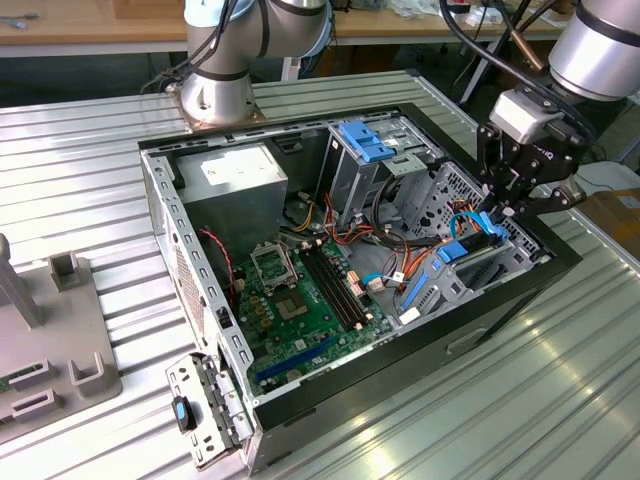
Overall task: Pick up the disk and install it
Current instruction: 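Insert the first disk wire, then insert the second disk wire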
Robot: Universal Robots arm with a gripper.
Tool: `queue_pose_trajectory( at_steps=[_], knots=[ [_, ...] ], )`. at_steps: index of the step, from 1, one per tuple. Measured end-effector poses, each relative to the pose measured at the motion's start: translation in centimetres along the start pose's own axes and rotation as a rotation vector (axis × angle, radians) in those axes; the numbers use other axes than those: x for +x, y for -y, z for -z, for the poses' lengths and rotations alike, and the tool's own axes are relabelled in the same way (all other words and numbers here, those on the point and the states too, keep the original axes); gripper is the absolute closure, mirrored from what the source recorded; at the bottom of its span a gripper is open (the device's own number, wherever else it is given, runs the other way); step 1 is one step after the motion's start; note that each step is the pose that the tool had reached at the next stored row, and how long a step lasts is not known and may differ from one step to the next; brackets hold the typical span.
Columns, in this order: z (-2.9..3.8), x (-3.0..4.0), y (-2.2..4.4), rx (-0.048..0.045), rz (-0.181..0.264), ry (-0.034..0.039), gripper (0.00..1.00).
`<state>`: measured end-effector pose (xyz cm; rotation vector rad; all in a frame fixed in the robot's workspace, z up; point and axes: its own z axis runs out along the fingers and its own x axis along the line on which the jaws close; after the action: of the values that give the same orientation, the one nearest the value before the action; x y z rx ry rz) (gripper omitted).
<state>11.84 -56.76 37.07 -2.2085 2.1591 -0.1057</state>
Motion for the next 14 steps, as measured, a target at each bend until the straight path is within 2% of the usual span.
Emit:
queue_pose_trajectory(
  at_steps=[3, 6, 7, 14],
  knots=[
    [0.06, 0.01, 0.01, 0.0000, 0.000, 0.0002, 0.75],
    [0.92, -0.01, 0.08, -0.0001, 0.000, -0.0045, 0.75],
    [1.00, -0.03, 0.09, -0.0001, 0.000, -0.0055, 0.75],
    [1.07, -0.13, 0.10, -0.0001, 0.001, -0.0069, 0.75]
  ],
)
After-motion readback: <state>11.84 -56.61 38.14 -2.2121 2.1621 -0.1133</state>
